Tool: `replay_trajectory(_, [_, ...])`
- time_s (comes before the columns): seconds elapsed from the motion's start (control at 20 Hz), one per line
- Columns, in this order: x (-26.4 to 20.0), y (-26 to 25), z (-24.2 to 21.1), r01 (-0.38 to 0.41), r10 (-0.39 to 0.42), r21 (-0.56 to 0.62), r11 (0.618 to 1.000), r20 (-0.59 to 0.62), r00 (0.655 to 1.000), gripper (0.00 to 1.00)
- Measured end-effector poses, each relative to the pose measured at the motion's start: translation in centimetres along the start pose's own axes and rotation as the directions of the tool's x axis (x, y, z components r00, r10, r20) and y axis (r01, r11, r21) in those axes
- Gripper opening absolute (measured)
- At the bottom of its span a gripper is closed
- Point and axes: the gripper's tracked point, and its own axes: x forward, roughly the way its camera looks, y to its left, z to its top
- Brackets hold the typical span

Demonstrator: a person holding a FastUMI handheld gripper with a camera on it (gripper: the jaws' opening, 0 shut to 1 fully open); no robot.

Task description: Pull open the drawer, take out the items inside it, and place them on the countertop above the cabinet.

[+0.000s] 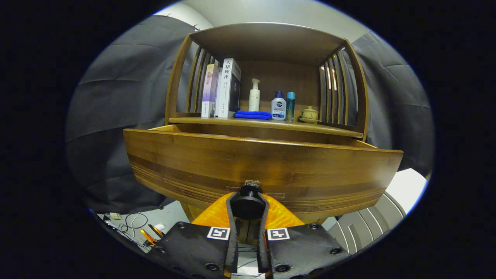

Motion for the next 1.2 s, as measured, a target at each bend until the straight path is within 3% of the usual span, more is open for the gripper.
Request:
replay_trajectory(0.25, [-0.9, 0.2, -0.4, -0.024, 0.024, -0.005, 1.0, 0.0, 1.0, 0.21])
replay_trajectory(0.45, [-4.8, 1.1, -1.6, -0.061, 0.06, -0.024, 0.998, -0.002, 0.998, 0.21])
replay_trajectory(1.2, [-7.9, 1.9, -3.3, -0.126, 0.125, -0.04, 0.991, -0.031, 0.992, 0.22])
